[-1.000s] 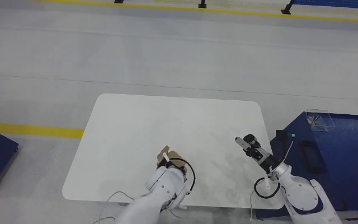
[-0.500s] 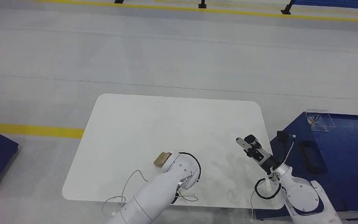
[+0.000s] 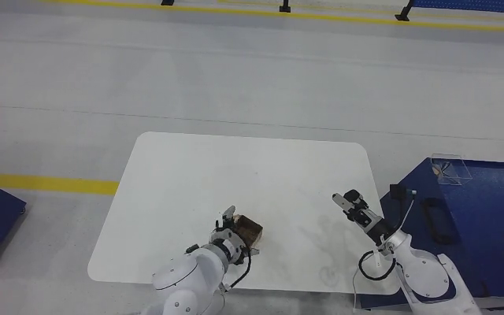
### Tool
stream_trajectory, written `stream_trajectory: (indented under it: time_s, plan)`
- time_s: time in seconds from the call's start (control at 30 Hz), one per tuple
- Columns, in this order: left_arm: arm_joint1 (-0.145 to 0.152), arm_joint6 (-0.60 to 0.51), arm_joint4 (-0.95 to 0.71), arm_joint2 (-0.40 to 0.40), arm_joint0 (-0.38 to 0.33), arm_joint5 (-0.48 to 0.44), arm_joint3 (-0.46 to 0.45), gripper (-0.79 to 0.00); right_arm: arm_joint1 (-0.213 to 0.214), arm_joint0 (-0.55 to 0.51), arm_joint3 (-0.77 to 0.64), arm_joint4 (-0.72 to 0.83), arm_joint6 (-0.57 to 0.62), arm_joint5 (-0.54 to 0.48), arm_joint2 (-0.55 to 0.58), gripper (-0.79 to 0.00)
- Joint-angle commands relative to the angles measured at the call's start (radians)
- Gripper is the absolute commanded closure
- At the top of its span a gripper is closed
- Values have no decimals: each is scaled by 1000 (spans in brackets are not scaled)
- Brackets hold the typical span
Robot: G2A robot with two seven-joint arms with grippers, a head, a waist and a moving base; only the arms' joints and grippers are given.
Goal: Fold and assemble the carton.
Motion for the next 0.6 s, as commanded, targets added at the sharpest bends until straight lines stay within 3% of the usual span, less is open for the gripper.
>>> stream_trajectory:
  time_s: [0.0,0.03,0.43,0.47,0.5,0.57]
  plan:
    - [30,-312,101,-92,56,78,-2,-785,0,0,0,0,0,0,0,-785]
    - [38,-390,118,-118,73,88,12,-785,0,0,0,0,0,0,0,-785]
    - [38,-390,118,-118,73,88,12,-785,0,1,2,-5,-1,6,0,-785]
    - [39,-389,125,-118,73,92,18,-785,-1,8,3,-27,1,36,-11,-785]
    - [46,-384,205,-106,43,155,27,-785,-4,40,-7,-113,-16,126,-44,-785]
    - [58,-343,413,-68,18,178,3,-785,-10,88,-24,-215,-6,228,-114,-785]
